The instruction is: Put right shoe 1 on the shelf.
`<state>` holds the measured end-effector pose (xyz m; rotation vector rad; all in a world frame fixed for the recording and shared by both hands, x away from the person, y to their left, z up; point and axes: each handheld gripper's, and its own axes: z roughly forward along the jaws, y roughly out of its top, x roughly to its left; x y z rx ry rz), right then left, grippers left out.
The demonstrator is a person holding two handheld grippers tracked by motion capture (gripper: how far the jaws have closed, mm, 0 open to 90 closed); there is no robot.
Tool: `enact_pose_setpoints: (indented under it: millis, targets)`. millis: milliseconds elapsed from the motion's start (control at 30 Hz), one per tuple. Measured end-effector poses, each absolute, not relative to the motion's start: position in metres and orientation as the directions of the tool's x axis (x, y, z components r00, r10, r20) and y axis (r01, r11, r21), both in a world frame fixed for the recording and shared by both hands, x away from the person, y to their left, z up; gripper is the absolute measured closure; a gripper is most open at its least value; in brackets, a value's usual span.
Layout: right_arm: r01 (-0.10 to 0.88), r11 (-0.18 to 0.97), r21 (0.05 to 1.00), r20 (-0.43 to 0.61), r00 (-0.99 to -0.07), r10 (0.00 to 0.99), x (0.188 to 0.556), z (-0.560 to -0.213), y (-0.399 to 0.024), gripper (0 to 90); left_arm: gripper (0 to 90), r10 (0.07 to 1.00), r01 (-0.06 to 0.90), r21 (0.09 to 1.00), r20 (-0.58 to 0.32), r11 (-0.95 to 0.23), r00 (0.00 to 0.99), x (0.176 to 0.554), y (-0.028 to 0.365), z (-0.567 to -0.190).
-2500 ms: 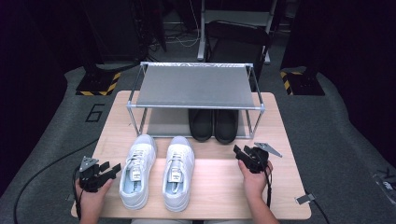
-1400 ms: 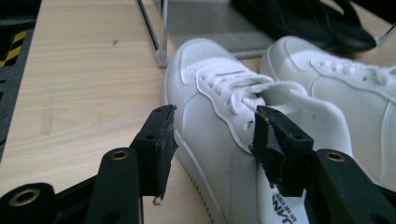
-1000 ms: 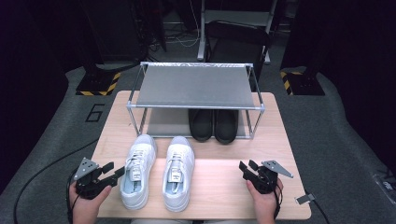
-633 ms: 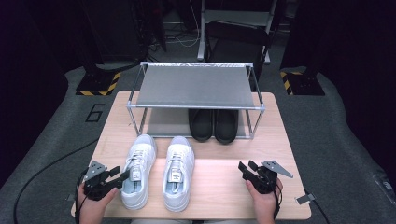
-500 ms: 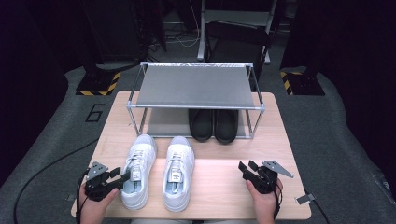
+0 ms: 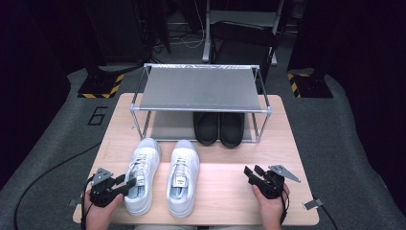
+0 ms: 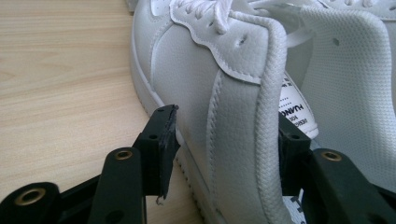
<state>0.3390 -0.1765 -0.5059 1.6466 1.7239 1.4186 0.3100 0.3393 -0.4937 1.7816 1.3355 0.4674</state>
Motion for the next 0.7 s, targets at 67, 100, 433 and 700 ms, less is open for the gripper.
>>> enact_pose_setpoints:
  millis: [67,100,433,700]
  targets:
    - [0.532,-0.188,0.826,0.365,-0.249,0.897,0.3388,-0.5061,-0.1763,48.8,53.2,0.914,0.609,0.789,-0.19,-0.076,0.36,0.3101,0.3383,-0.4935]
    - [0.533,-0.193,0.824,0.368,-0.244,0.897,0.339,-0.5061,-0.1761,48.7,53.5,0.912,0.622,0.779,-0.202,-0.071,0.357,0.3103,0.338,-0.4932]
    - [0.54,-0.189,0.82,0.371,-0.251,0.894,0.3403,-0.5091,-0.1754,47.9,56.3,0.912,0.642,0.764,-0.225,-0.053,0.344,0.3126,0.3393,-0.493]
    - [0.542,-0.2,0.816,0.379,-0.241,0.894,0.3405,-0.5098,-0.1754,47.6,62.5,0.928,0.632,0.773,-0.192,-0.059,0.321,0.3098,0.3348,-0.4914]
